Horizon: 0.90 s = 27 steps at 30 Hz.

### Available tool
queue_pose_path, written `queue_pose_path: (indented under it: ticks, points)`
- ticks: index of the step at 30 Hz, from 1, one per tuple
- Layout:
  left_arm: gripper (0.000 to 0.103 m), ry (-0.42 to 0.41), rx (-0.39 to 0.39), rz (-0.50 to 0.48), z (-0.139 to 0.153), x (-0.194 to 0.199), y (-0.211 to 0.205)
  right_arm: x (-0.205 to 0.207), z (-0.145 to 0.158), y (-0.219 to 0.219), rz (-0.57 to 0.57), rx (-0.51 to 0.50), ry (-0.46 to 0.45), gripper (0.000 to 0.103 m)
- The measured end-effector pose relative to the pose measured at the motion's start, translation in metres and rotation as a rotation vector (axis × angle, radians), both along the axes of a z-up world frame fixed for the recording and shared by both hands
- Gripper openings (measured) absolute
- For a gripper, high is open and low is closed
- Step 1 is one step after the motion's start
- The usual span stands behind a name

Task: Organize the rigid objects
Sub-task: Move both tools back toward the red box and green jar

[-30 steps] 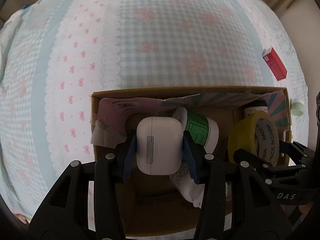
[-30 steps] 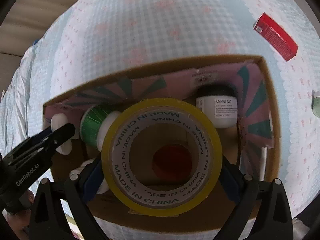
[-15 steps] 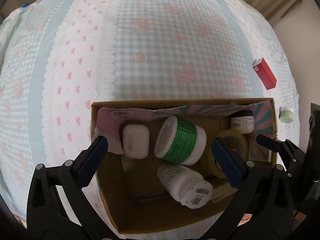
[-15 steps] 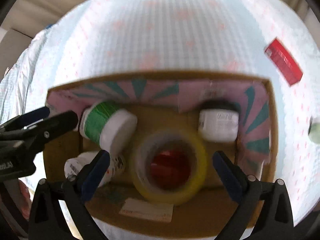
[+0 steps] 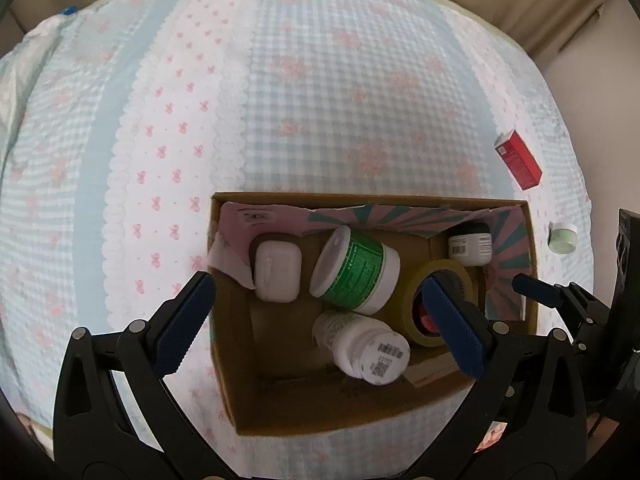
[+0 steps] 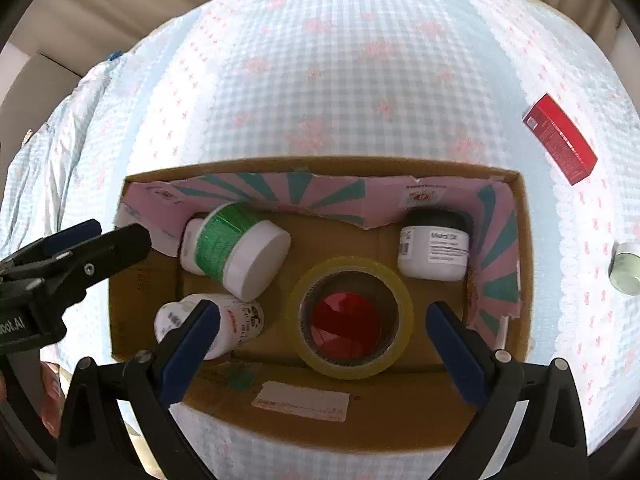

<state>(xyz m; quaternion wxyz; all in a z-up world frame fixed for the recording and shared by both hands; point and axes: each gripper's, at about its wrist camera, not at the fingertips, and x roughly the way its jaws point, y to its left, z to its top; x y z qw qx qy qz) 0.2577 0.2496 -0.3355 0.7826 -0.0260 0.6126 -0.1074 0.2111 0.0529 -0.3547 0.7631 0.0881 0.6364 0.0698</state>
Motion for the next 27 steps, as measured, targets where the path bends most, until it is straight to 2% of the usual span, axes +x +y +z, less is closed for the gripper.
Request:
queue_pose_path:
  ticks: [7, 14, 20, 23, 27]
  points:
    - [0.103, -0.077, -0.022, 0.047, 0.042, -0.028, 0.013, -0.012, 0.034, 0.000, 0.006, 0.001, -0.042, 0.103]
    - [0.103, -0.136, -0.029, 0.107, 0.095, -0.075, 0.035, -0.036, 0.090, 0.001, 0.037, 0.020, -0.091, 0.103]
    - [0.103, -0.212, 0.014, 0.169, 0.145, -0.121, 0.050, -0.064, 0.151, 0.000, 0.037, -0.007, -0.206, 0.103]
    - [0.103, -0.279, 0.047, 0.200, 0.169, -0.140, 0.057, -0.077, 0.179, -0.001, 0.028, 0.002, -0.261, 0.103]
    - [0.103, -0.336, 0.027, 0.212, 0.191, -0.149, 0.058, -0.090, 0.201, -0.002, 0.021, -0.018, -0.310, 0.103]
